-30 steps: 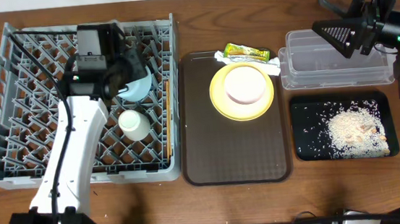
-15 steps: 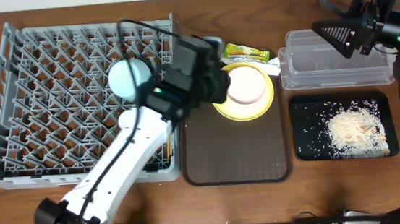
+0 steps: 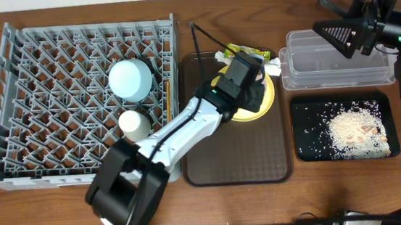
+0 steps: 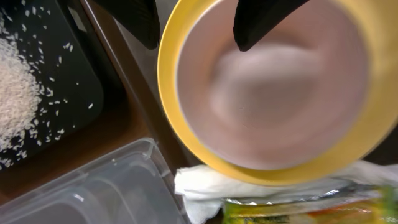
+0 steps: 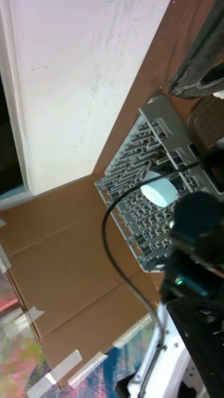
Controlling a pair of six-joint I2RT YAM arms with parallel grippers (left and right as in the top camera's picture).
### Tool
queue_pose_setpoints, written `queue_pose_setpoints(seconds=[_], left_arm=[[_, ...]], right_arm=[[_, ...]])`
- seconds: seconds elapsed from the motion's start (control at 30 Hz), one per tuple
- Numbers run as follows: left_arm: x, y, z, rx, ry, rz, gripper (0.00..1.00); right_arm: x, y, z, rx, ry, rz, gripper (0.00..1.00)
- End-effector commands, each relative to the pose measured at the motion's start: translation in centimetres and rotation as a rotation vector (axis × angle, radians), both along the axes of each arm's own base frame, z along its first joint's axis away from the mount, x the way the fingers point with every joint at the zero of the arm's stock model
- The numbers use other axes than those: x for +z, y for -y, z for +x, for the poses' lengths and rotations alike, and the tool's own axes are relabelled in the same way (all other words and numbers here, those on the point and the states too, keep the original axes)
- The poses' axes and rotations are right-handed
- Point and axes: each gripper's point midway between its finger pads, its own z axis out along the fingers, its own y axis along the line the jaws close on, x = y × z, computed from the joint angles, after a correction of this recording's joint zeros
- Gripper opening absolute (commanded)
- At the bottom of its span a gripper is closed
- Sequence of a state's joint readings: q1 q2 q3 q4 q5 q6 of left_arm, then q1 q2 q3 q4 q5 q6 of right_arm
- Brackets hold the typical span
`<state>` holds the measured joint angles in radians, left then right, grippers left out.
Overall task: Sort waste into correct bins and load items into the dishwasher
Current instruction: 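Reach the left gripper to the pink bowl and grip its rim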
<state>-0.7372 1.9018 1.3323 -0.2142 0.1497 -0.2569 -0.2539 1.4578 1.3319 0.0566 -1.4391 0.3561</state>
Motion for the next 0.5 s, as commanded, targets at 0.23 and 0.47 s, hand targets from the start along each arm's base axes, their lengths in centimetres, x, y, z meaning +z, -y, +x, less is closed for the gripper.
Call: queue_pose_setpoints(seconds=[0.23,0.47], left_arm=[[-4.3,2.3,-0.4,-0.063,0.008,0.039,0.37],[-5.2,1.4,0.2,-0.027,0.024,0.088,0.31]], right_arm=[[0.0,0.3,0.1,-0.005,-0.003,0.001,0.99],[0.0,0.2,0.1,-0.005,-0.003,0.001,0.99]])
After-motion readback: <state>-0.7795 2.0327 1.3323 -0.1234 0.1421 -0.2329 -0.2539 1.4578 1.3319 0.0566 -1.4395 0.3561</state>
